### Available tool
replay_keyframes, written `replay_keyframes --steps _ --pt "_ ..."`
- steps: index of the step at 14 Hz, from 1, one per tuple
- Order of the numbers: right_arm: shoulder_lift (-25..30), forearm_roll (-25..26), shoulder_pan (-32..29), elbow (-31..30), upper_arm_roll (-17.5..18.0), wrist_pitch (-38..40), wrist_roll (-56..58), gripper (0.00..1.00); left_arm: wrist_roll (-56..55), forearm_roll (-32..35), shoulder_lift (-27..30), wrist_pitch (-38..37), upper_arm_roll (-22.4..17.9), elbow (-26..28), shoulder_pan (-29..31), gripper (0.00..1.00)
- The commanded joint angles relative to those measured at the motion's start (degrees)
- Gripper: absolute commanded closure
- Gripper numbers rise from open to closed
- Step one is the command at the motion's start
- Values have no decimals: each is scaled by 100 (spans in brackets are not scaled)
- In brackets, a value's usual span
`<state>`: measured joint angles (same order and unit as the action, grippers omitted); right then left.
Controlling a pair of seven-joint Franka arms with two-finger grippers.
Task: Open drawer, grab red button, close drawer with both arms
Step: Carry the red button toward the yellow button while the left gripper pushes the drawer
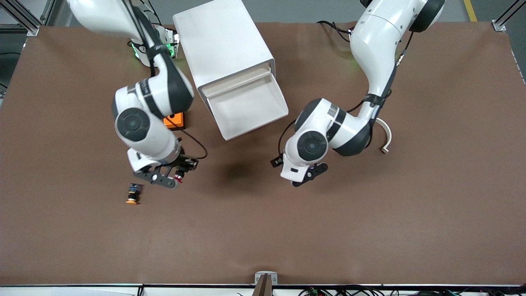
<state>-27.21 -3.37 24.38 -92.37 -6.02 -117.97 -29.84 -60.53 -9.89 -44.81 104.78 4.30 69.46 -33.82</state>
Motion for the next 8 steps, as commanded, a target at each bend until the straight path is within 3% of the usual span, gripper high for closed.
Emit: replay_keyframes --steps 1,3,8 --pt "-309 -50 -371 -123 102 -471 1021 100 -134 136 201 87 -25 253 -264 1" --pt "-521 20 -521 -201 93 -779 1304 100 -240 127 201 78 1 253 -362 1" --pt "-548 29 -671 -1054 75 -1966 1569 100 -591 57 184 69 62 279 -713 1"
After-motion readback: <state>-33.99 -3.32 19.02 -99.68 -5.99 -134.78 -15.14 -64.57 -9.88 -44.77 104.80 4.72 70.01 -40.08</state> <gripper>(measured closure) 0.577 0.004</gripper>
